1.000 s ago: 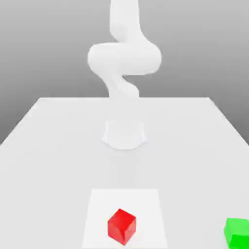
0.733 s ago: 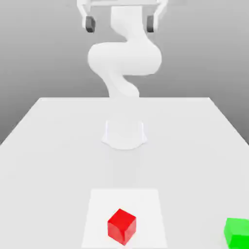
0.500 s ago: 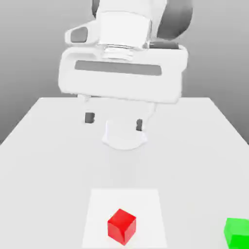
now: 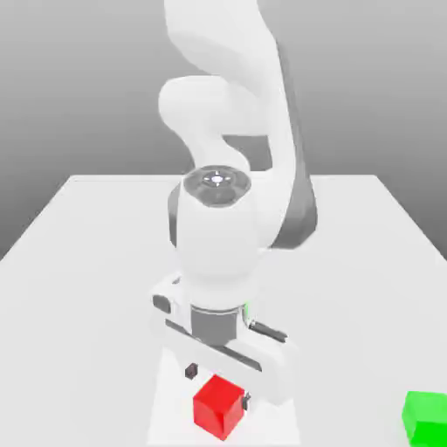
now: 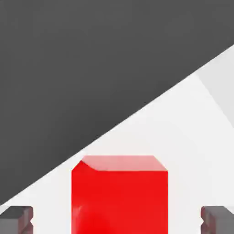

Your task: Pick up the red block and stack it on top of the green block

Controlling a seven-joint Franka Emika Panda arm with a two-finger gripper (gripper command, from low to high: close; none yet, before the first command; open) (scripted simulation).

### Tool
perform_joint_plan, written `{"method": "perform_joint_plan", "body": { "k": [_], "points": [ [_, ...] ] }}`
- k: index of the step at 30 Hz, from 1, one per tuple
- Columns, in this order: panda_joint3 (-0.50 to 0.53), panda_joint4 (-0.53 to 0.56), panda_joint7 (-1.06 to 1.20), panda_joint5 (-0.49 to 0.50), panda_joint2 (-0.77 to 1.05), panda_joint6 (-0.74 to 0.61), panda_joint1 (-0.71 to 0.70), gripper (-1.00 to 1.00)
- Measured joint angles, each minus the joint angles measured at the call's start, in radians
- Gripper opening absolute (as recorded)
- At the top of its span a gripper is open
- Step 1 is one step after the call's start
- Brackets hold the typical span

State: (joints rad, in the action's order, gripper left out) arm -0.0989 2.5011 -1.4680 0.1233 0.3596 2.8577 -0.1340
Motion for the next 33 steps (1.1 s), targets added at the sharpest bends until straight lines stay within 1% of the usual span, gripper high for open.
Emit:
{"method": "perform_joint_plan", "body": {
  "k": [6, 8, 12, 15, 25, 29, 30, 33],
  "points": [
    [0.003, -0.002, -0.004, 0.005, 0.010, 0.010, 0.002, -1.00],
    [-0.009, 0.004, 0.006, -0.009, -0.027, -0.021, -0.007, -1.00],
    [-0.033, 0.024, 0.041, -0.058, -0.158, -0.132, -0.018, -1.00],
    [-0.072, -0.025, -0.026, -0.045, -0.151, -0.192, 0.047, -1.00],
    [-0.209, -0.240, -0.322, 0.020, -0.078, -0.338, 0.314, -1.00],
    [-0.177, -0.268, -0.391, 0.082, 0.036, -0.249, 0.371, -1.00],
    [-0.167, -0.270, -0.400, 0.095, 0.060, -0.228, 0.380, 1.00],
    [-0.167, -0.270, -0.400, 0.095, 0.060, -0.228, 0.380, 1.00]
  ]
}}
